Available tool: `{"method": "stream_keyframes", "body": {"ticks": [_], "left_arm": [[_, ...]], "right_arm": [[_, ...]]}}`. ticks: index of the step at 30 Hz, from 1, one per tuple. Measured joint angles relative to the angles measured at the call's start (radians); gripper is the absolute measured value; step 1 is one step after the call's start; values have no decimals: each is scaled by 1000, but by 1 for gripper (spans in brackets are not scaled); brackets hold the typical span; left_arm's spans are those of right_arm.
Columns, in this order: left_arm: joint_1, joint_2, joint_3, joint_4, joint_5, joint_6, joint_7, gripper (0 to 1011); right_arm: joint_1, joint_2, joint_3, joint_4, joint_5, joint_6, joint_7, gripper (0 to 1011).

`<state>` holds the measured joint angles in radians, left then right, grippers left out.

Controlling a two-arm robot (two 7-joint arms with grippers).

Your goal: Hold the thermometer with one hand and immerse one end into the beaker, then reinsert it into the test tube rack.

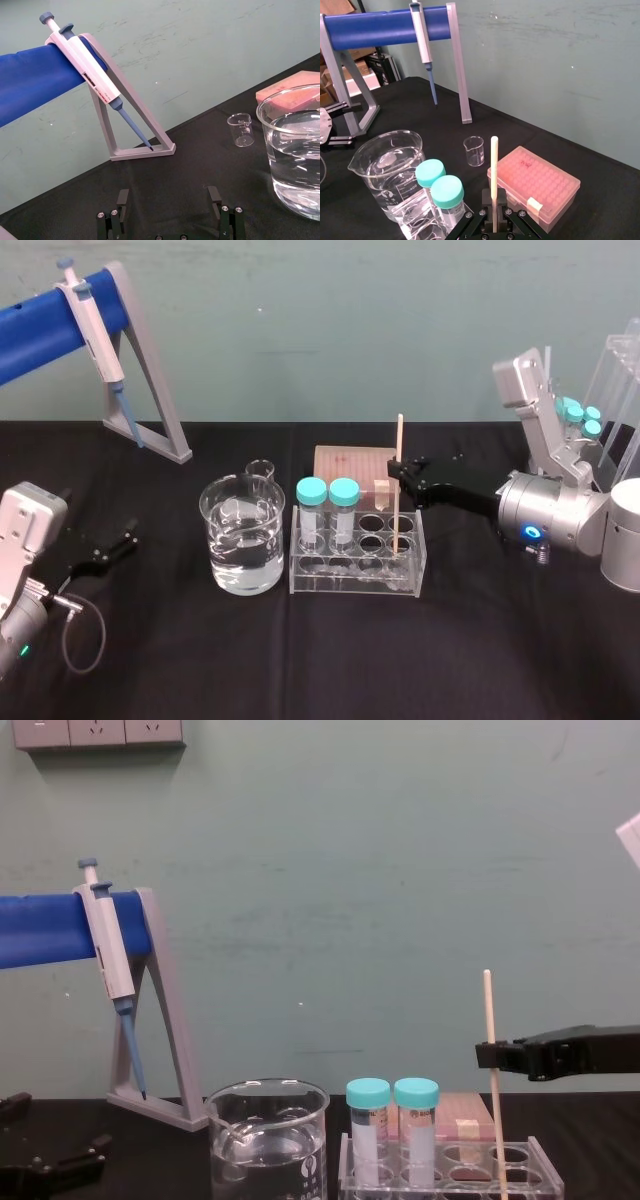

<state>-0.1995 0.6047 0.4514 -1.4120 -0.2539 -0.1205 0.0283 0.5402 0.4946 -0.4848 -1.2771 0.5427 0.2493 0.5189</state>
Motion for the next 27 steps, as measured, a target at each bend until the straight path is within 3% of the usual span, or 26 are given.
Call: {"method": "stream_keyframes", "body": {"ticks": [6,10,27], "left_arm": [[0,0,0,0,0,0,0,1004],[0,0,0,0,0,0,0,1004],[0,0,0,0,0,0,0,1004]], "right_arm": [[2,-8,1,19,1,-1,3,52],[2,-11,2,22,2,-1,3,117],[5,-17,10,24,-10,1,-6,671]]}}
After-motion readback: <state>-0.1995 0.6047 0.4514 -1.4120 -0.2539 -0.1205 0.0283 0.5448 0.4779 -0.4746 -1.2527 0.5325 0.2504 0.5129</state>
